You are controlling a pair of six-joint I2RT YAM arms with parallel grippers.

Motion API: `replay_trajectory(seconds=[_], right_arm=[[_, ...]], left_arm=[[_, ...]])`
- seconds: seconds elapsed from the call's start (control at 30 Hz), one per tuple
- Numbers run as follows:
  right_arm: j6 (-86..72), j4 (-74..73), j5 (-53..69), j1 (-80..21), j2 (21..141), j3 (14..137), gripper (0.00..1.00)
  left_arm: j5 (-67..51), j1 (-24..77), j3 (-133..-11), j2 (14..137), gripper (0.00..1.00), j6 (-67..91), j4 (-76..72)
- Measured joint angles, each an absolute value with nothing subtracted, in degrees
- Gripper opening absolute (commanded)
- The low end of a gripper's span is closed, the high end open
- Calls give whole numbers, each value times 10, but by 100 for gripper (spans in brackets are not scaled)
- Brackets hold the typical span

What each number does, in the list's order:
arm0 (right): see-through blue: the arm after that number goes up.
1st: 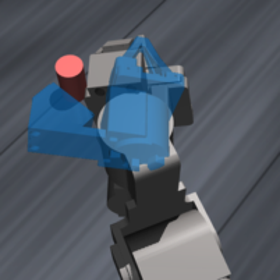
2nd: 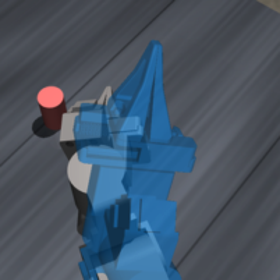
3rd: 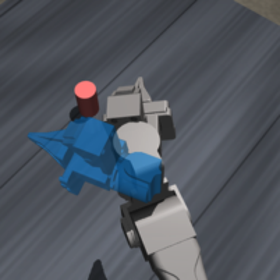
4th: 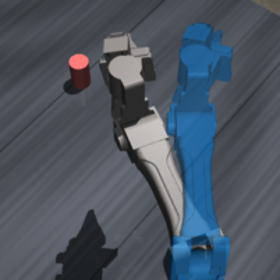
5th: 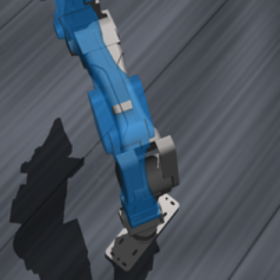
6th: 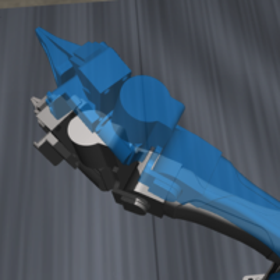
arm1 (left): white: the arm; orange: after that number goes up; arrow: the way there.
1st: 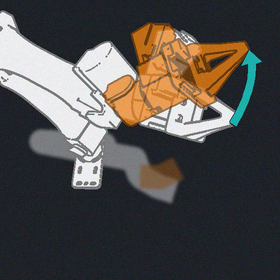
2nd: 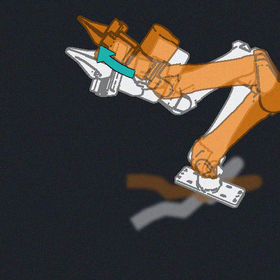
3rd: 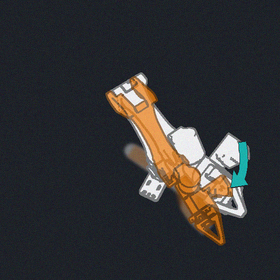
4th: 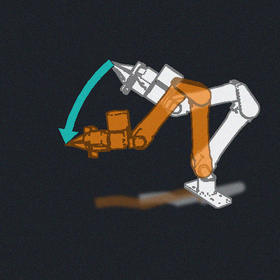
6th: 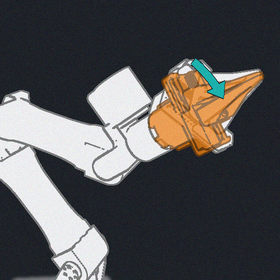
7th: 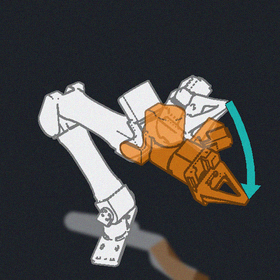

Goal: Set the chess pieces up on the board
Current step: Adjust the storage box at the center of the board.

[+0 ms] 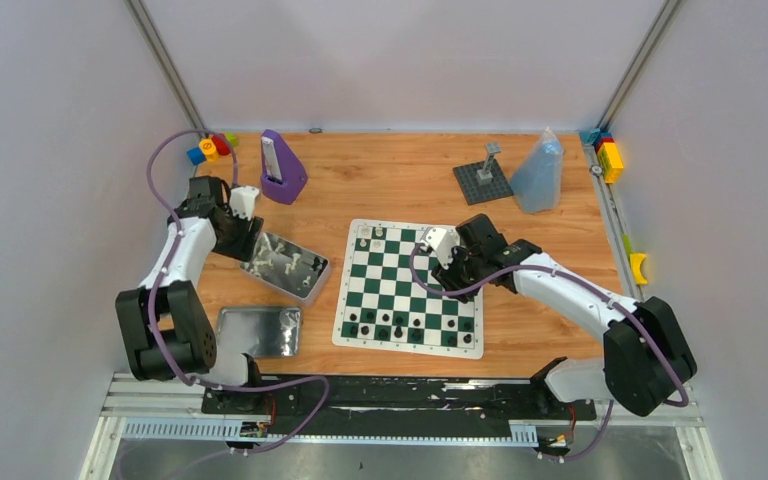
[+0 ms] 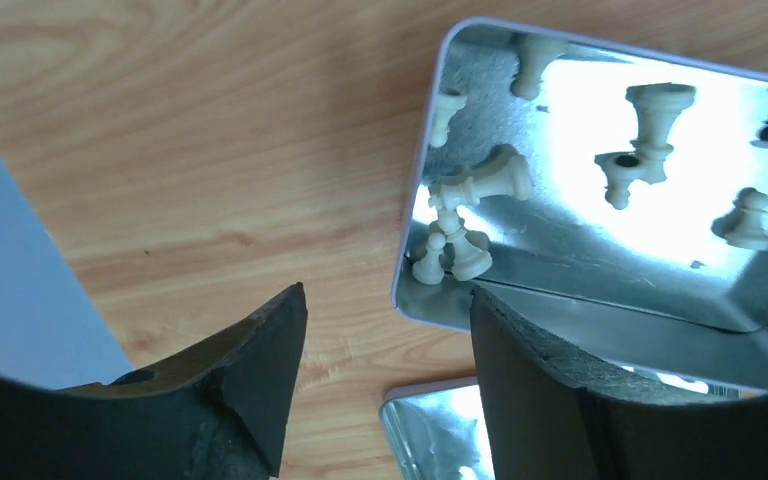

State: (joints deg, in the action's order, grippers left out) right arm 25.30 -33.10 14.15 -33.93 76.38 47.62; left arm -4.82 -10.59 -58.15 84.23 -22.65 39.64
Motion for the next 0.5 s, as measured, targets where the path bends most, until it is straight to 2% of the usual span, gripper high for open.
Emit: replay_trajectory(seconds=[0.07,0.13,0.5], right_arm=[[253,-331,142,-339,767,476,36],[253,-331,143,-339,769,476,36],[253,-331,147,-339,776,476,36]], left_arm=[[-74,-106,-584,815,78,-244,395],[-102,-102,-594,801,79,-267,395],[-194,4,-635,828,80,-491,397]])
